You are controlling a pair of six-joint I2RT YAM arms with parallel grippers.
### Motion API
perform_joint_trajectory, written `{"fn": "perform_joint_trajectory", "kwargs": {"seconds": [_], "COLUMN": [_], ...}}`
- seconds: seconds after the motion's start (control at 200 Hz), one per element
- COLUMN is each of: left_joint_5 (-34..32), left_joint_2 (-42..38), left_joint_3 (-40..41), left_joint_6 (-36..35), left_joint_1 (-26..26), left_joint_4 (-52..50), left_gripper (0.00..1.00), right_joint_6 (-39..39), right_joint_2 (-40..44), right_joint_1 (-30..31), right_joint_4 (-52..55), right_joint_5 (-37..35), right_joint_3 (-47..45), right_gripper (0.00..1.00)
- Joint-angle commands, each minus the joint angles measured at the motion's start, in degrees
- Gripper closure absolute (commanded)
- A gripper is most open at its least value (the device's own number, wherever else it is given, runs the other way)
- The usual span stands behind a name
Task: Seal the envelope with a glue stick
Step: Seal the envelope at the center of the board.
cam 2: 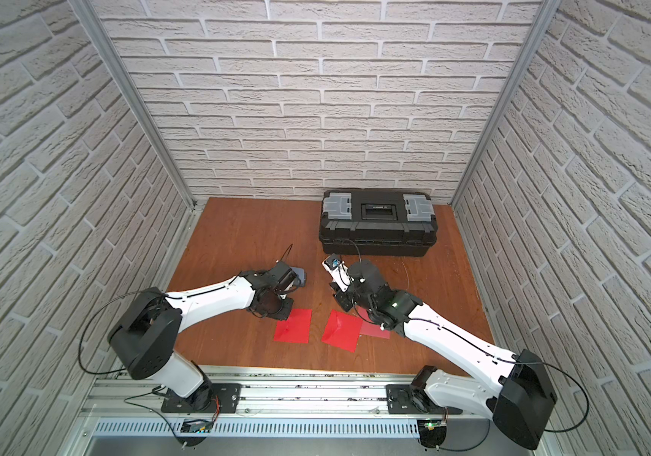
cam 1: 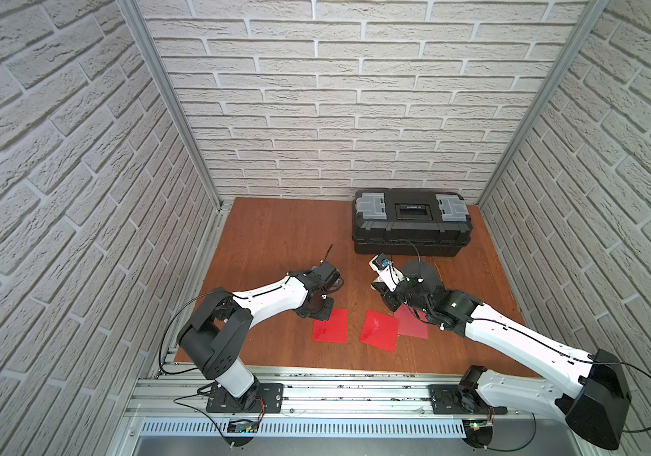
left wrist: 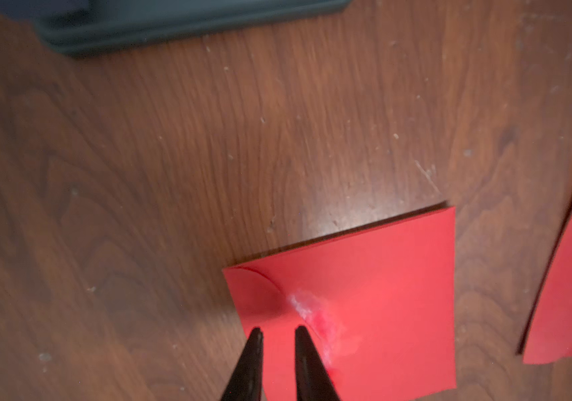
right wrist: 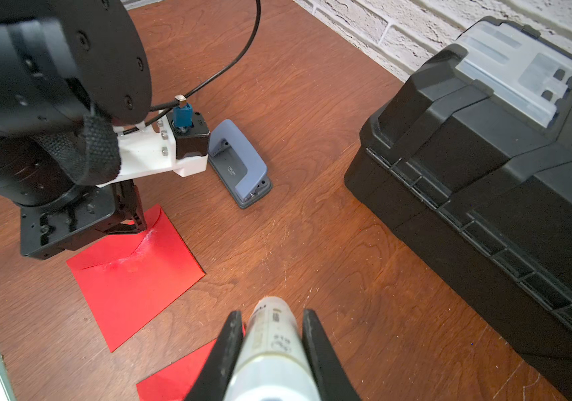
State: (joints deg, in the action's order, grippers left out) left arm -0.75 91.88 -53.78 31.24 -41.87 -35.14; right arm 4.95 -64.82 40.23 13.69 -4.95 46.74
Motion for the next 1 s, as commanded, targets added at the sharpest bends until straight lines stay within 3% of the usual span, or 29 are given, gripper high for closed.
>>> {"fn": "perform_joint_trajectory", "kwargs": {"seconds": [0.0, 0.36, 0.61, 0.835, 0.995], "left_joint_5": [-0.5, -5.3, -4.2, 6.0, 13.8], "left_joint_2": [2.2, 7.5, -4.8, -16.2, -20.1], "left_joint_3": [-0.3, -1.7, -4.9, -6.0, -7.4], "left_joint_6": [-0.8, -2.4, -0.9, 6.2, 16.5], "left_joint_1": [0.1, -2.6, 0.5, 9.1, 13.7], "left_joint_4": [-0.2, -4.9, -1.5, 8.6, 18.0], "left_gripper": [0.8, 0.83, 0.63, 0.61, 0.54], "right_joint_6": [-0.2, -0.3, -0.8, 2.0, 7.5], "right_joint_2": [-0.2, 0.4, 1.2, 2.5, 3.0], "right_joint_1": [-0.2, -0.2, -0.2, -0.2, -0.2], "right_joint_4": [-1.6, -1.1, -2.1, -9.2, -24.1], "right_joint_5": [0.1, -0.2, -0.1, 1.3, 5.0], "right_joint_3": [2.0, 1.9, 2.6, 3.5, 2.0], "right_gripper": [0.97, 0.97, 0.97, 0.97, 0.97]}}
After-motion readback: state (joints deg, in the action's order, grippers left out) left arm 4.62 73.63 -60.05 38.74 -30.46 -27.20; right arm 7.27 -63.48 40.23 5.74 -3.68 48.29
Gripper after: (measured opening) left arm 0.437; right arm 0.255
